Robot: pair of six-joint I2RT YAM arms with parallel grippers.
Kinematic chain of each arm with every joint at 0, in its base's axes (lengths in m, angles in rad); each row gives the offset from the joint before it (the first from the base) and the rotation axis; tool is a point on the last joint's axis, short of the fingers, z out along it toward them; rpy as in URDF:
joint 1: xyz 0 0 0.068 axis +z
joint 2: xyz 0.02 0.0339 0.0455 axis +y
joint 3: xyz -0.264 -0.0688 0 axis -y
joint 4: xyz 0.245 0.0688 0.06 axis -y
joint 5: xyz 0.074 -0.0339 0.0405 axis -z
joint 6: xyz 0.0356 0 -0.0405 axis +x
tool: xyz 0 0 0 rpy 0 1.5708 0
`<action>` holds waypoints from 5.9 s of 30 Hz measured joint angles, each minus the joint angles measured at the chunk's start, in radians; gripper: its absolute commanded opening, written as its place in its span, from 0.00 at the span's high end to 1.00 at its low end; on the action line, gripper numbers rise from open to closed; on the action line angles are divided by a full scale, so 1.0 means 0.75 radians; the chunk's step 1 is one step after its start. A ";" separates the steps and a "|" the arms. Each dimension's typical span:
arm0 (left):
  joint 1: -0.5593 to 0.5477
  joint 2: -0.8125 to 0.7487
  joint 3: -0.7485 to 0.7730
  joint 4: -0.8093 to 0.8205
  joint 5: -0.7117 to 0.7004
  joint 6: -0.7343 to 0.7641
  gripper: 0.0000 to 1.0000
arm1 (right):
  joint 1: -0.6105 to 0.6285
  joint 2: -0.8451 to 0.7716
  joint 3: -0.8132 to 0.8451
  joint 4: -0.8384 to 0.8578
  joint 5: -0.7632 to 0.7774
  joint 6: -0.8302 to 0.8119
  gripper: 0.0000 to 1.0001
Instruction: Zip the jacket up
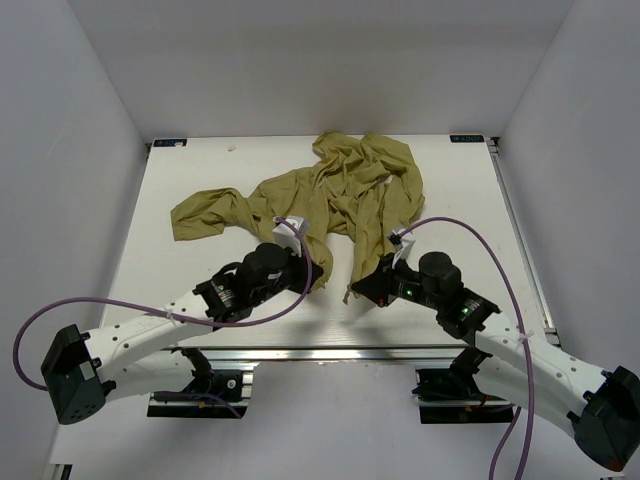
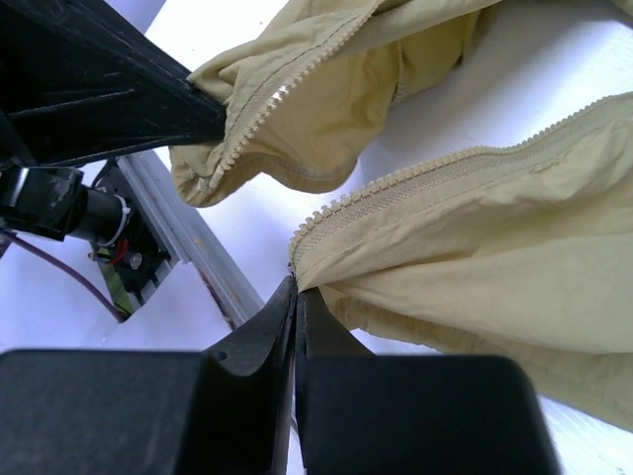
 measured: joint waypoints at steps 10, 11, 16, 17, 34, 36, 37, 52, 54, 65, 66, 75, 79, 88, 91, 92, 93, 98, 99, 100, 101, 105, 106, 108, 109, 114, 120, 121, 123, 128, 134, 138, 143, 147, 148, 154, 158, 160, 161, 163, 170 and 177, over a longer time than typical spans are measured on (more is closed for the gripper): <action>0.000 0.000 -0.065 0.173 0.041 -0.084 1.00 | 0.000 -0.002 -0.067 0.170 -0.053 0.079 1.00; 0.000 -0.001 -0.075 0.192 0.043 -0.091 1.00 | 0.000 -0.009 -0.086 0.192 -0.060 0.089 1.00; 0.000 -0.034 -0.118 0.258 0.032 -0.120 1.00 | 0.000 -0.041 -0.119 0.253 -0.066 0.116 1.00; 0.000 -0.045 -0.125 0.271 0.025 -0.123 1.00 | 0.000 -0.049 -0.119 0.269 -0.063 0.123 1.00; 0.000 -0.080 -0.169 0.517 -0.031 -0.022 1.00 | 0.000 -0.011 -0.095 0.421 -0.021 0.251 1.00; 0.000 -0.080 -0.171 0.530 -0.035 -0.003 1.00 | 0.000 -0.011 -0.089 0.435 -0.013 0.262 1.00; 0.000 -0.080 -0.171 0.536 -0.039 0.005 1.00 | 0.000 -0.011 -0.086 0.439 -0.009 0.269 1.00; 0.000 -0.047 -0.175 0.595 -0.062 0.095 1.00 | 0.000 0.054 -0.038 0.470 0.007 0.330 1.00; 0.000 -0.047 -0.175 0.600 -0.063 0.099 1.00 | 0.000 0.062 -0.031 0.470 0.007 0.334 1.00; 0.000 -0.047 -0.176 0.601 -0.063 0.107 1.00 | 0.000 0.087 -0.020 0.503 0.007 0.351 1.00; 0.000 -0.047 -0.176 0.603 -0.063 0.108 1.00 | 0.000 0.090 -0.019 0.506 0.007 0.351 1.00; 0.000 -0.047 -0.195 0.630 -0.062 0.108 1.00 | 0.000 0.132 0.004 0.522 0.008 0.355 1.00; 0.000 -0.047 -0.195 0.630 -0.062 0.111 1.00 | 0.000 0.138 0.014 0.530 0.012 0.355 1.00; 0.000 -0.071 -0.235 0.654 -0.050 0.112 1.00 | 0.000 0.138 0.039 0.507 0.083 0.389 1.00; 0.000 -0.073 -0.238 0.659 -0.044 0.119 1.00 | 0.000 0.138 0.049 0.479 0.087 0.397 1.00; 0.000 -0.075 -0.238 0.660 -0.040 0.122 1.00 | 0.000 0.138 0.055 0.466 0.090 0.399 1.00; 0.000 -0.078 -0.241 0.666 -0.035 0.125 1.00 | 0.000 0.138 0.059 0.456 0.094 0.400 1.00; 0.000 -0.091 -0.259 0.681 0.005 0.168 1.00 | 0.000 0.142 0.080 0.407 0.099 0.398 1.00; 0.000 -0.093 -0.260 0.680 0.020 0.185 1.00 | 0.000 0.147 0.090 0.388 0.098 0.396 1.00; 0.000 -0.094 -0.260 0.681 0.034 0.200 1.00 | 0.000 0.154 0.099 0.374 0.098 0.392 1.00; 0.000 -0.097 -0.261 0.682 0.050 0.215 1.00 | 0.000 0.162 0.109 0.359 0.098 0.387 1.00; 0.000 -0.132 -0.306 0.720 0.115 0.275 1.00 | 0.000 0.168 0.135 0.291 0.089 0.365 1.00; 0.000 -0.142 -0.320 0.727 0.128 0.288 1.00 | 0.000 0.172 0.143 0.276 0.081 0.358 1.00; 0.000 -0.155 -0.335 0.728 0.153 0.313 1.00 | 0.000 0.180 0.161 0.241 0.064 0.340 1.00; 0.000 -0.159 -0.337 0.726 0.163 0.327 1.00 | 0.000 0.181 0.168 0.226 0.056 0.335 1.00; 0.001 -0.171 -0.338 0.710 0.226 0.376 1.00 | -0.010 0.180 0.184 0.184 0.010 0.303 1.00; 0.001 -0.174 -0.340 0.674 0.320 0.433 1.00 | -0.055 0.181 0.202 0.138 -0.091 0.283 1.00; 0.001 -0.175 -0.340 0.662 0.331 0.444 1.00 | -0.068 0.181 0.204 0.137 -0.114 0.278 1.00; 0.001 -0.182 -0.340 0.638 0.348 0.462 1.00 | -0.103 0.181 0.207 0.133 -0.176 0.270 1.00; 0.001 -0.207 -0.346 0.603 0.426 0.496 1.00 | -0.194 0.208 0.229 0.111 -0.362 0.235 1.00; 0.000 -0.209 -0.347 0.565 0.490 0.509 0.85 | -0.220 0.303 0.261 0.056 -0.557 0.159 1.00; 0.000 -0.207 -0.347 0.516 0.499 0.487 0.37 | -0.220 0.322 0.261 0.013 -0.630 0.116 1.00; 0.000 -0.209 -0.347 0.473 0.495 0.428 0.17 | -0.220 0.330 0.259 0.007 -0.683 0.099 1.00; 0.000 -0.224 -0.348 0.440 0.486 0.374 0.08 | -0.220 0.330 0.241 0.013 -0.708 0.106 1.00; 0.000 -0.231 -0.349 0.436 0.485 0.358 0.02 | -0.220 0.330 0.227 0.019 -0.712 0.111 1.00; 0.001 -0.313 -0.430 0.440 0.483 0.174 0.02 | -0.220 0.340 0.111 0.056 -0.734 0.171 1.00; 0.023 -0.310 -0.506 0.453 0.512 -0.008 0.02 | -0.214 0.340 0.043 0.089 -0.730 0.222 1.00; 0.069 -0.281 -0.544 0.488 0.577 -0.096 0.02 | -0.207 0.341 0.011 0.127 -0.722 0.248 1.00; 0.106 -0.254 -0.562 0.520 0.628 -0.142 0.02 | -0.201 0.341 -0.006 0.146 -0.718 0.268 1.00; 0.173 -0.193 -0.601 0.609 0.732 -0.225 0.02 | -0.192 0.340 -0.042 0.192 -0.708 0.303 1.00; 0.293 0.072 -0.714 1.010 1.055 -0.476 0.02 | -0.167 0.340 -0.109 0.282 -0.658 0.385 1.00; 0.293 0.240 -0.694 1.242 1.202 -0.557 0.05 | -0.156 0.348 -0.111 0.357 -0.634 0.421 1.00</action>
